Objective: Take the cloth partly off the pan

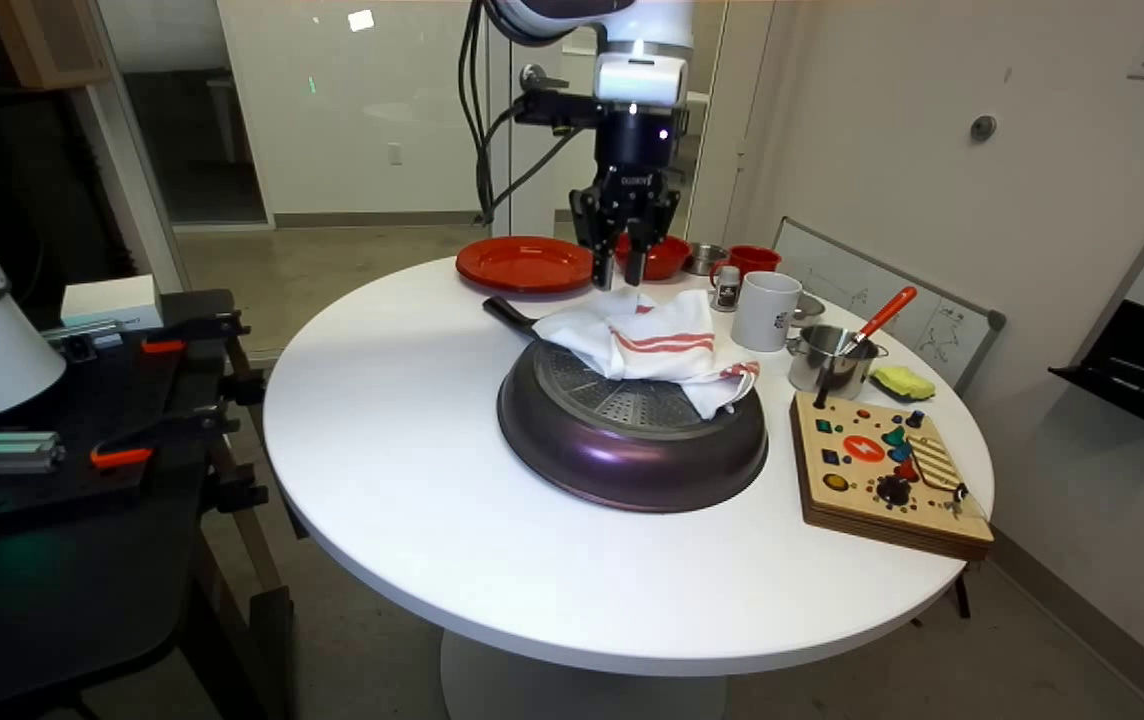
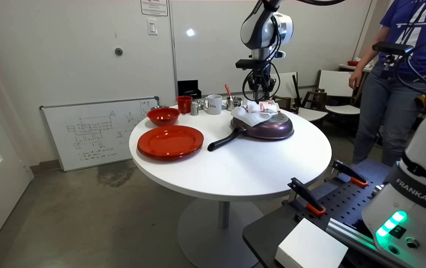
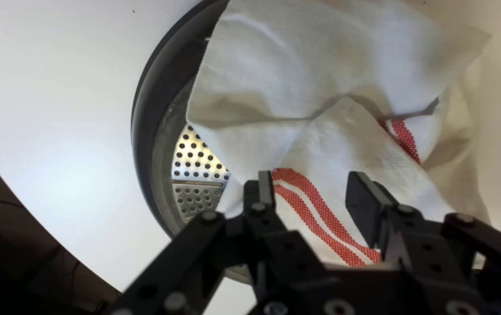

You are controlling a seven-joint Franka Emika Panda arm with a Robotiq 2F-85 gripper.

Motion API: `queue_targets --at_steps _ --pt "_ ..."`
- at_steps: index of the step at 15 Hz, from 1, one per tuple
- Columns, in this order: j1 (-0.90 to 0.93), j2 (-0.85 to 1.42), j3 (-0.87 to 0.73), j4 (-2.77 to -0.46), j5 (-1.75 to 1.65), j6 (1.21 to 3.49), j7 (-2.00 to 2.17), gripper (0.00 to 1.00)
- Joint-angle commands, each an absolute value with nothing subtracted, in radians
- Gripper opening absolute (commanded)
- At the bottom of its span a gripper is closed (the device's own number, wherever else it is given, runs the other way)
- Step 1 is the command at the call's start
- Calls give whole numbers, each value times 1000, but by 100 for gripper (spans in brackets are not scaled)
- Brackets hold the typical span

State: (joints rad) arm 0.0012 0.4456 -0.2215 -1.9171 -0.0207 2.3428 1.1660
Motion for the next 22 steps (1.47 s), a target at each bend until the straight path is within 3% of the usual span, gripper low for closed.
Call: queue_targets --at_steps 1,4,10,21,22 --pt "-1 438 -200 -1877 25 2252 1232 80" --pt "16 459 -198 -1888 -16 2289 1268 100" --pt "34 549 -206 -1855 -64 2416 1279 100" --pt "50 634 -245 -1817 -106 2415 1279 100" --pt "51 637 -249 -1816 -109 2415 1280 75"
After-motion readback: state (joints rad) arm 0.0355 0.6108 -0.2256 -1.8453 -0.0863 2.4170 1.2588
